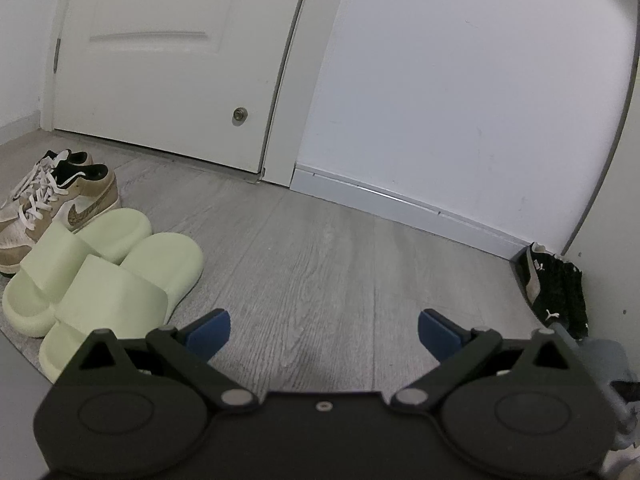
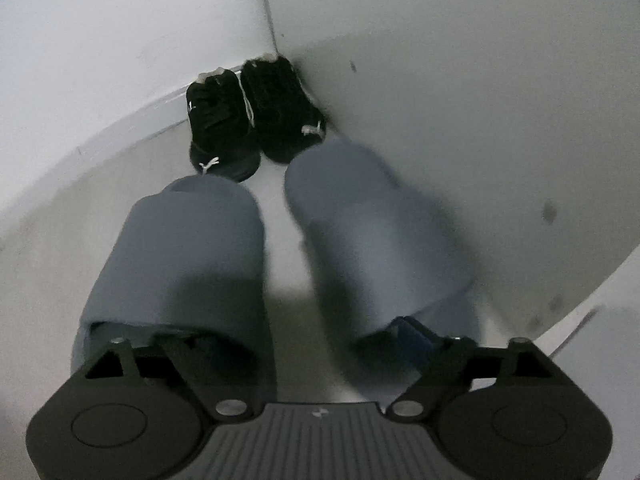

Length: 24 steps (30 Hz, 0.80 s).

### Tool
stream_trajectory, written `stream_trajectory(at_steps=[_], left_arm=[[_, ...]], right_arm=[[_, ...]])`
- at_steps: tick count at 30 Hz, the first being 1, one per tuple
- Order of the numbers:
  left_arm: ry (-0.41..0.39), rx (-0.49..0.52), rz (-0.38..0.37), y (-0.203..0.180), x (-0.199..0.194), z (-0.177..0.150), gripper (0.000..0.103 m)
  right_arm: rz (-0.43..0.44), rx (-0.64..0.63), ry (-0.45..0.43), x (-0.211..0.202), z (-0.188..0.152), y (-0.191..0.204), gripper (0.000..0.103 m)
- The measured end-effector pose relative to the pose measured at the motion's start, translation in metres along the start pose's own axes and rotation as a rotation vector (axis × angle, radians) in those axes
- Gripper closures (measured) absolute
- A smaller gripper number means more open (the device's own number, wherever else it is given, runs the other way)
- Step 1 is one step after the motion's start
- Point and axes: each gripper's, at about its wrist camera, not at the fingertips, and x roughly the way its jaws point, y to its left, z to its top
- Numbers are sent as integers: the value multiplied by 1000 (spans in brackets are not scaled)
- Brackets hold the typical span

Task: Organize scattered shoes
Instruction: 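Lower the grey slides in front of the black sneakers with the right tool, then open the right tool and reach it back toward the pale green slides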

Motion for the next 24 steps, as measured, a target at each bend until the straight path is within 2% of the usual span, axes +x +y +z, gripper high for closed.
stream_trajectory(at_steps=[2,6,9,11,13,15,19,20,22,24], left_arm=[[7,13,6,-1,1,-1,1],[13,23,12,-2,2,-1,1],[19,22,14,-1,2,-1,1],[20,22,13,-1,3,-2,1],[22,24,11,-1,4,-1,1],[24,28,11,-2,5,-2,1],[29,43,7,-4,5,-2,1],[28,47,5,-5,5,-2,1],[27,53,2,-5,5,-2,1],[27,52,1,-4,6,-2,1]], right_arm=[[-82,-174,-39,-1,-4,23,10],[-173,-495,-88,3,-18,64,3],[-259,-948,-131,11,-50,102,2],[-299,-1329,-157,16,-84,116,0],[-304,-1433,-185,10,-89,120,0],[-280,-1473,-154,6,-86,117,1],[-147,-1615,-161,-13,-86,96,1],[-127,-1618,-169,-20,-85,92,1],[-82,-1535,-157,-33,-75,87,1],[-10,-1406,-145,-46,-62,84,1]])
